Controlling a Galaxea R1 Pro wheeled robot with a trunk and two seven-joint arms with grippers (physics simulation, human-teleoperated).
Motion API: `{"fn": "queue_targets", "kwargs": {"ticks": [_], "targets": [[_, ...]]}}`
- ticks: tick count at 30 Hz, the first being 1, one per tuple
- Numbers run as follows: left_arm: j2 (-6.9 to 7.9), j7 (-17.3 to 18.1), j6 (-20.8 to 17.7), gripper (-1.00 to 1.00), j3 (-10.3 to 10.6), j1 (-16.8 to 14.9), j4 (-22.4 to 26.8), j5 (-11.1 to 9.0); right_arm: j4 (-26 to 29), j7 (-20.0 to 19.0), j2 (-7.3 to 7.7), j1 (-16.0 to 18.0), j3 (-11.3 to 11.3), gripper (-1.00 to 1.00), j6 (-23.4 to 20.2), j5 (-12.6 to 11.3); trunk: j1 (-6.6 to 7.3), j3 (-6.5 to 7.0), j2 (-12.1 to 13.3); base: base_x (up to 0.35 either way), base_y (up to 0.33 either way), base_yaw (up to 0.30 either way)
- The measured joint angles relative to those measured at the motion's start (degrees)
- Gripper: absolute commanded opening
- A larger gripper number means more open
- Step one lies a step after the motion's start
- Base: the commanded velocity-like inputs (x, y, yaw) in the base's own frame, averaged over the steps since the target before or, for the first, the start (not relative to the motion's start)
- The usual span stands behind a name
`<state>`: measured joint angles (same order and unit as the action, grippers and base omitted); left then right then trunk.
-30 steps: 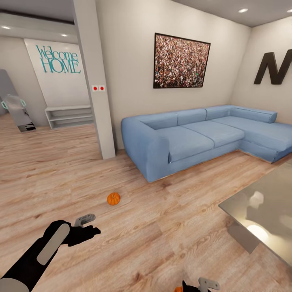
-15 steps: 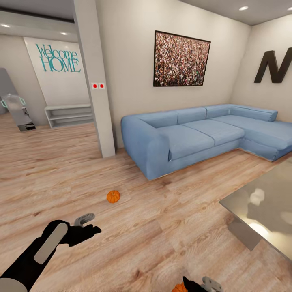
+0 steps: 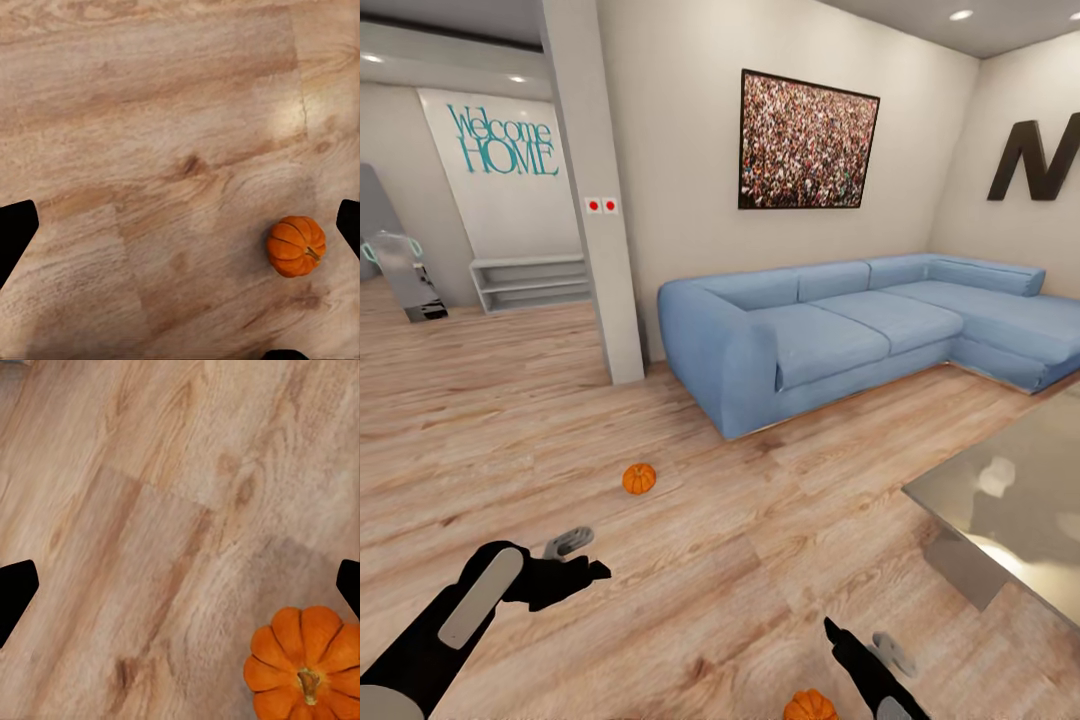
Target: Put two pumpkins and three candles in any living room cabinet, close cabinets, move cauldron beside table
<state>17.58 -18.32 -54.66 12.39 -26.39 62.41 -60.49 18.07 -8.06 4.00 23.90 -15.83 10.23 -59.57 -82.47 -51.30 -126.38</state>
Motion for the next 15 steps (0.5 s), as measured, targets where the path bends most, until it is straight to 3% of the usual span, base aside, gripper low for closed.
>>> {"fn": "queue_targets", "kwargs": {"ticks": [2,5,9,15], "targets": [[0.24,0.00,-0.64,1.00,-0.46,-0.02,0.02,-0.06,0.01,0.01,0.00,0.24,0.40,1.00,0.02,0.01,-0.44,-0.36,-0.80,0.000,0.000,0.000],[2.24,0.05,-1.02,1.00,-1.91,-0.03,0.11,-0.26,0.01,0.01,0.00,0.36,0.60,1.00,-0.03,0.14,-1.10,-0.90,-2.01,0.000,0.000,0.000],[4.18,0.69,-1.17,1.00,-3.49,-0.03,0.19,-2.71,-0.01,0.01,0.07,0.39,0.66,1.00,-0.11,0.20,-1.98,-1.62,-3.61,0.000,0.000,0.000],[6.27,1.57,-2.23,1.00,-4.02,-0.02,0.28,-5.65,-0.32,0.06,0.71,0.40,0.94,1.00,-0.13,-0.12,-3.30,-2.69,-6.02,0.000,0.000,0.000]]}}
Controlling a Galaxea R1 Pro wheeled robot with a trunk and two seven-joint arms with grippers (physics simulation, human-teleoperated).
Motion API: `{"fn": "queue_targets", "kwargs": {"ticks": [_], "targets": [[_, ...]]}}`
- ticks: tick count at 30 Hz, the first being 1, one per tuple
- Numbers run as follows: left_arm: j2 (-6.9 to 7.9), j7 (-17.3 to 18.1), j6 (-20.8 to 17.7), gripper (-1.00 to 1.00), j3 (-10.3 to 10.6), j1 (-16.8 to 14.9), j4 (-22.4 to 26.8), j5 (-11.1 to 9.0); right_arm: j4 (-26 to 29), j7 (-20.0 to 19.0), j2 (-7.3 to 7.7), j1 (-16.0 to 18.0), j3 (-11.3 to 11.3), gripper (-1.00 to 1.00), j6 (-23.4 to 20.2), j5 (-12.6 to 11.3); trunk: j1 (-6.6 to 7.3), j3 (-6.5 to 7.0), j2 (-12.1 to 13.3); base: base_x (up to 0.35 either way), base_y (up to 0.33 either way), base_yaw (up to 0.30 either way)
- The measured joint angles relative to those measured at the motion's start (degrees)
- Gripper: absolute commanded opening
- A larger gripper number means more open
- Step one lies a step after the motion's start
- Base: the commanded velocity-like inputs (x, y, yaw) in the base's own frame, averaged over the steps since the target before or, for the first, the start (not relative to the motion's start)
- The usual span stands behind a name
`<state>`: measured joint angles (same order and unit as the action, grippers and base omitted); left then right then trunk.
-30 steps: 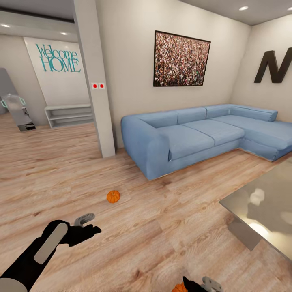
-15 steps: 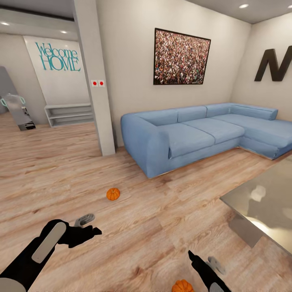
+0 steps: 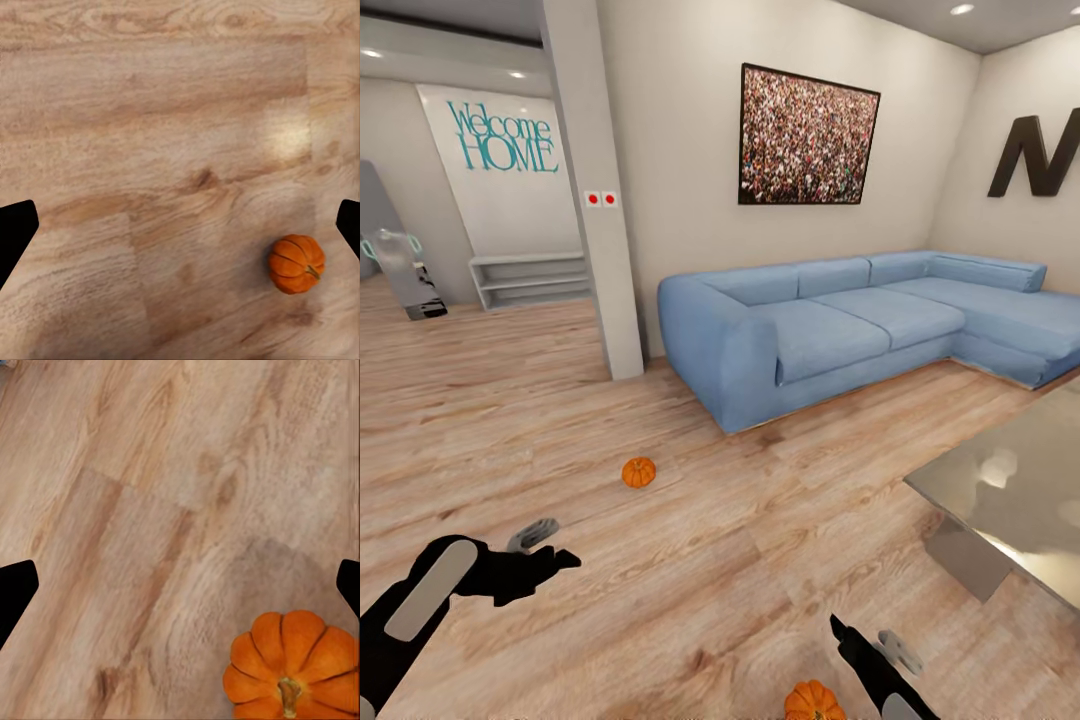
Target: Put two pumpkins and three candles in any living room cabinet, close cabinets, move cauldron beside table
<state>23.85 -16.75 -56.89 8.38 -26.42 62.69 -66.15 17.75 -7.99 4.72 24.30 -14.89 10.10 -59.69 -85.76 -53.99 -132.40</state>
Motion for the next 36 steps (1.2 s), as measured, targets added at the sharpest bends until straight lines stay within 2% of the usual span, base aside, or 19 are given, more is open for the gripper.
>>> {"fn": "queue_targets", "kwargs": {"ticks": [6,10,14,21,23,27,31,36], "targets": [[1.59,0.09,-0.21,1.00,-0.18,0.00,0.02,-1.89,-0.44,-0.33,0.71,0.00,0.16,1.00,-0.26,-0.22,-1.32,-1.08,-2.41,0.000,0.000,0.000],[3.28,0.09,-0.23,1.00,-0.17,0.00,0.05,-4.49,-0.57,-0.54,0.77,0.00,0.12,1.00,-0.52,-0.26,-2.20,-1.79,-4.01,0.000,0.000,0.000],[4.15,0.09,-0.23,1.00,0.02,0.00,0.11,-6.05,-0.65,-0.62,0.78,0.00,0.11,1.00,-0.71,-0.30,-3.08,-2.51,-5.62,0.000,0.000,0.000],[4.35,0.09,-0.23,1.00,0.41,0.00,0.74,-6.51,-0.97,-1.47,0.78,0.00,-0.10,1.00,-0.77,-0.24,-4.61,-3.77,-8.42,0.000,0.000,0.000],[4.37,0.09,-0.23,1.00,0.39,0.00,0.77,-6.52,-0.99,-2.48,0.85,0.00,-0.11,1.00,-0.95,-0.27,-5.05,-4.13,-9.22,0.000,0.000,0.000],[4.40,0.09,-0.23,1.00,0.45,0.00,0.80,-6.53,-2.86,-6.75,0.94,0.00,-0.03,1.00,-4.84,-0.31,-5.92,-4.85,-10.80,0.000,0.000,0.000],[4.37,0.09,-0.23,1.00,0.46,0.00,0.81,-6.54,-5.36,-9.48,0.94,0.00,0.04,1.00,-6.48,-0.26,-6.03,-5.74,-10.87,0.000,0.000,0.000],[4.39,0.09,-0.23,1.00,0.46,0.00,0.81,-6.54,-6.35,-10.05,1.00,0.01,0.08,1.00,-6.64,-0.30,-6.16,-6.84,-10.94,0.000,0.000,0.000]]}}
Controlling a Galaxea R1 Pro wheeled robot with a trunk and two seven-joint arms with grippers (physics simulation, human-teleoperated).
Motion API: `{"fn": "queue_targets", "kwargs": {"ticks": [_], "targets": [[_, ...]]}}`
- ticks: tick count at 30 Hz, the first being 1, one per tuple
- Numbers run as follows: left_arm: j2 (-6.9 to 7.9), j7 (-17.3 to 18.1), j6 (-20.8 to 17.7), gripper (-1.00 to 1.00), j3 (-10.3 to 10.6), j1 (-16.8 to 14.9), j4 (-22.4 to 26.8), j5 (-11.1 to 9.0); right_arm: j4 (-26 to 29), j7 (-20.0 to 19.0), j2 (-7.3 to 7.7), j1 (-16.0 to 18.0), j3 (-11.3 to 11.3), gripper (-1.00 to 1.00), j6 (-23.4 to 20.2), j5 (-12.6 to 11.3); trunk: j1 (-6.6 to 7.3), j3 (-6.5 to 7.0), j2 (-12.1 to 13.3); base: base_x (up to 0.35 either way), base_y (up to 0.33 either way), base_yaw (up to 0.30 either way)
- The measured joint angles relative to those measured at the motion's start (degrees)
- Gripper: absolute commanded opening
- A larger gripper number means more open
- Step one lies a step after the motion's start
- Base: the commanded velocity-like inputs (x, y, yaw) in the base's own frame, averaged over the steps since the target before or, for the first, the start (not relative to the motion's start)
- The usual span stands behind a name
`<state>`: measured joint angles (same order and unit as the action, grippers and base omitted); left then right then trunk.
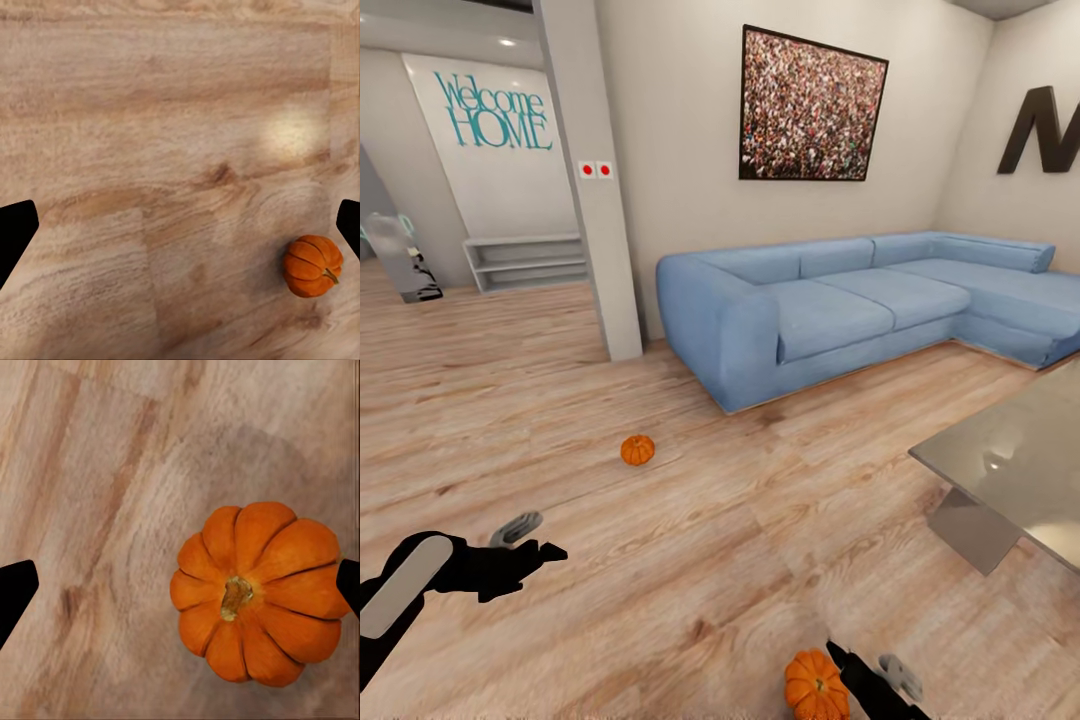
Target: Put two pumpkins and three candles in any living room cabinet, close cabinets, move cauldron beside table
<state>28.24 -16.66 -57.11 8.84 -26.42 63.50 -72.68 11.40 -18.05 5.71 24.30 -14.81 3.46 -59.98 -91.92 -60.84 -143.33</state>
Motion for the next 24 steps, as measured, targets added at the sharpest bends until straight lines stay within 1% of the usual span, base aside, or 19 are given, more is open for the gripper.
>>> {"fn": "queue_targets", "kwargs": {"ticks": [7,10,13,16,21,24], "targets": [[-0.07,0.00,0.00,1.00,0.00,0.00,0.00,0.00,-0.16,0.54,0.36,0.00,0.21,1.00,0.48,-0.02,-0.18,-1.55,-0.09,0.000,0.000,0.000],[-0.08,0.00,0.00,1.00,0.00,0.00,0.00,0.00,-0.16,0.63,0.52,0.00,1.42,1.00,0.58,-0.02,-0.26,-2.22,-0.13,0.000,0.000,0.000],[-0.08,0.00,0.00,1.00,0.00,0.00,0.00,0.00,-0.75,0.72,0.62,0.00,3.36,1.00,0.79,0.05,-0.34,-2.88,-0.18,0.000,0.000,0.000],[-0.10,0.00,0.00,1.00,0.04,0.00,0.02,0.00,-2.62,0.76,0.59,0.00,4.07,1.00,2.12,0.06,-0.41,-3.55,-0.22,0.000,0.000,0.000],[-0.02,0.00,-0.04,1.00,0.01,0.00,0.36,-0.08,-3.56,0.78,0.52,0.00,4.29,1.00,3.15,0.03,-0.54,-4.66,-0.28,0.000,0.000,0.000],[0.18,0.06,-0.06,1.00,-0.04,0.07,2.23,-0.46,-3.61,0.72,0.51,0.01,4.30,1.00,3.24,0.07,-0.54,-4.66,-0.29,0.000,0.000,0.000]]}}
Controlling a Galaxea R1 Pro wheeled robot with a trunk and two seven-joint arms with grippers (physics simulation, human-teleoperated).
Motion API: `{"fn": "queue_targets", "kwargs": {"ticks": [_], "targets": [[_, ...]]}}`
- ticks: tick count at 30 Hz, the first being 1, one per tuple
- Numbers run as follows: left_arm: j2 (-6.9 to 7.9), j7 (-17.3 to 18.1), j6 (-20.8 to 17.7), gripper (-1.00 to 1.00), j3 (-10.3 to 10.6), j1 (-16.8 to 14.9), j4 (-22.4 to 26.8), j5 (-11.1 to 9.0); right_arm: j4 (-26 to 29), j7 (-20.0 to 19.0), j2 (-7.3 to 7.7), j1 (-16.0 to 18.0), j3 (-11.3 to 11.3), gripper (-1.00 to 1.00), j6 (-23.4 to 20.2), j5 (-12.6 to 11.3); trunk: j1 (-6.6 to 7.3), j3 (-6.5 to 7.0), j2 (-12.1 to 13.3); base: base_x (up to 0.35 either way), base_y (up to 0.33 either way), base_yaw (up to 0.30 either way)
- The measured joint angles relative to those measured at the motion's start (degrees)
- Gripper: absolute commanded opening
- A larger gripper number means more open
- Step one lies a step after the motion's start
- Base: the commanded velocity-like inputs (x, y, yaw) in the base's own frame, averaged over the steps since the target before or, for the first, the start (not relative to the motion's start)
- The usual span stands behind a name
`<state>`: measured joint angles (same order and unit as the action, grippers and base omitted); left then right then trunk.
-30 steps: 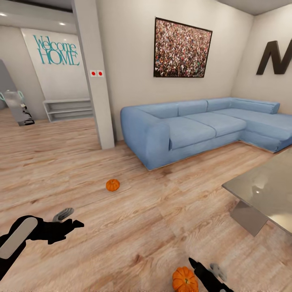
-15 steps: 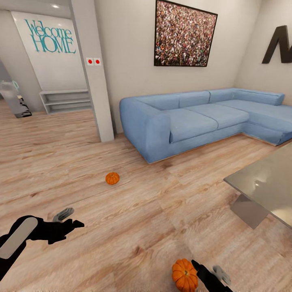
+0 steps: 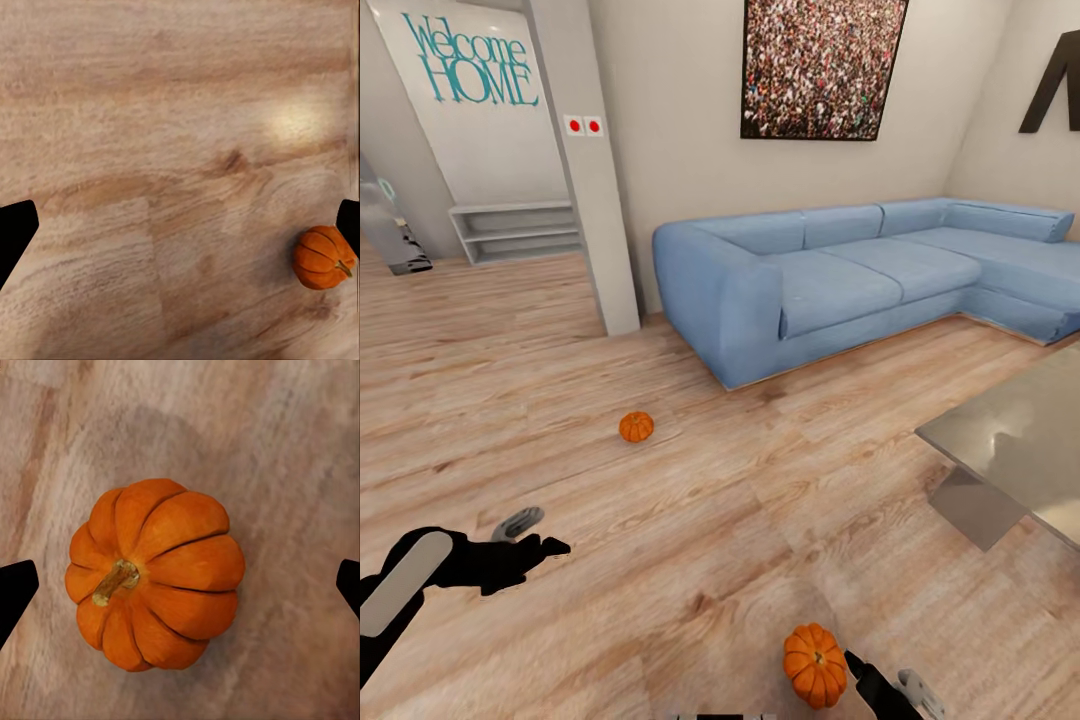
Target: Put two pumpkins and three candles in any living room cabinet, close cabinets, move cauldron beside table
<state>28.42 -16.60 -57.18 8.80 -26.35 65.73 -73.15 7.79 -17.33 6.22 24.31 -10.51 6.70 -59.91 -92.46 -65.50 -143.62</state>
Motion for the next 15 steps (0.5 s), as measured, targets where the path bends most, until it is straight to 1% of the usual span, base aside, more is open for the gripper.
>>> {"fn": "queue_targets", "kwargs": {"ticks": [1,2,3,4,5,6,8,11,12,14,15], "targets": [[0.04,0.01,-0.01,1.00,-0.04,0.06,0.42,-0.21,0.01,0.00,0.00,0.00,0.00,1.00,0.01,0.01,0.00,0.00,0.00,0.000,0.000,0.000],[0.40,0.05,-0.01,1.00,-0.08,0.18,1.39,-1.08,0.01,-0.03,0.00,0.00,0.00,1.00,0.02,0.01,0.00,0.00,0.00,0.000,0.000,0.000],[0.96,0.17,-0.03,1.00,-0.08,0.28,2.32,-2.05,0.02,-0.06,0.00,0.00,0.00,1.00,0.02,0.02,0.00,0.00,0.00,0.000,0.000,0.000],[1.84,0.41,-0.05,1.00,-0.03,0.34,3.34,-3.30,0.02,-0.16,0.00,0.00,0.00,1.00,0.03,0.02,0.00,0.00,0.00,0.000,0.000,0.000],[2.41,0.56,-0.07,1.00,0.01,0.38,3.87,-4.00,0.02,-0.22,0.00,0.00,0.00,1.00,0.03,0.02,0.00,0.00,0.00,0.000,0.000,0.000],[4.19,1.01,-0.09,1.00,0.07,0.77,5.20,-6.21,0.03,-0.39,0.00,0.00,0.00,1.00,0.03,0.02,0.00,0.00,0.00,0.000,0.000,0.000],[7.61,2.09,-0.10,1.00,-0.02,2.74,8.13,-10.99,0.06,-0.63,0.00,0.00,0.00,1.00,0.03,0.02,-0.03,-0.21,-0.01,0.000,0.000,0.000],[11.48,2.95,-0.09,1.00,0.06,5.09,12.80,-15.43,0.25,-0.76,0.00,0.00,0.00,1.00,0.03,0.04,-0.10,-0.88,-0.05,0.000,0.000,0.000],[12.07,3.04,-0.09,1.00,0.08,5.48,13.58,-16.08,0.29,-0.77,0.00,0.00,0.00,1.00,0.03,0.05,-0.13,-1.10,-0.06,0.000,0.000,0.000],[13.79,3.20,-0.09,1.00,0.05,6.89,15.94,-18.47,0.44,-0.84,0.00,0.00,-0.04,1.00,0.03,0.06,-0.18,-1.55,-0.09,0.000,0.000,0.000],[14.35,3.23,-0.09,1.00,0.03,7.43,16.62,-19.38,0.54,-0.90,-0.01,0.00,-0.06,1.00,0.03,0.07,-0.21,-1.77,-0.10,0.000,0.000,0.000]]}}
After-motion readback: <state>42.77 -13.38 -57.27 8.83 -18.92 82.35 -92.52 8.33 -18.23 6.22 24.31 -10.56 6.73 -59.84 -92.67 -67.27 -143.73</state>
